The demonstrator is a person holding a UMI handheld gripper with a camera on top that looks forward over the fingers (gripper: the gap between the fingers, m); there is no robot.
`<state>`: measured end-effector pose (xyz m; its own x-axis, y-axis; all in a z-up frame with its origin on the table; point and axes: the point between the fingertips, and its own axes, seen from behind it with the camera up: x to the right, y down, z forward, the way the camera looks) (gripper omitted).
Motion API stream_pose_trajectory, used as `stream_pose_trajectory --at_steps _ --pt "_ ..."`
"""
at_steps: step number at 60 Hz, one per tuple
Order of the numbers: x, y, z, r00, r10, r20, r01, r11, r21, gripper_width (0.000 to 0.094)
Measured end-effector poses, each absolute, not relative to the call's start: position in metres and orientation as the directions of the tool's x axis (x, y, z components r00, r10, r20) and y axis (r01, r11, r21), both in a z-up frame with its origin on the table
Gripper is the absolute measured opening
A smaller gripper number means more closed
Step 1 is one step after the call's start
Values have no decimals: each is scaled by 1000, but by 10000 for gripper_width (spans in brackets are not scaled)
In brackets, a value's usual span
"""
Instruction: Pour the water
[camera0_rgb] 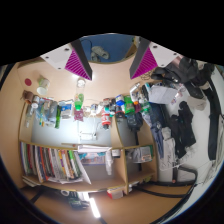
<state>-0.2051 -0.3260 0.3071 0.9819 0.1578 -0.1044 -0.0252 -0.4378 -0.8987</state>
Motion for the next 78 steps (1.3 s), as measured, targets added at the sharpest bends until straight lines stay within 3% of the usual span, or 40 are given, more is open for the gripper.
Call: stream_pose_trajectory --at_steps 15,25,40,49,62,70,72,76,78 --pt "-230 -325 317 991 86 -105 -61 -413 -909 833" --pt "-229 -318 321 995 88 -55 -23 -332 -943 825" --pt "-155 -249 269 1000 -19 -14 -19 -320 -947 828" --pt "-103 -159 225 998 -58 -7 -23 -277 -960 828" --pt "-61 -15 133 999 -51 -9 -22 -259 -966 830" --pt "-49 44 103 999 -44 11 1 -222 -975 822" --pt "-50 55 99 999 -30 14 8 -213 -977 796" --pt "-56 69 88 1000 15 17 19 -214 -977 535" --pt "-53 73 93 1000 3 19 20 -186 -982 529"
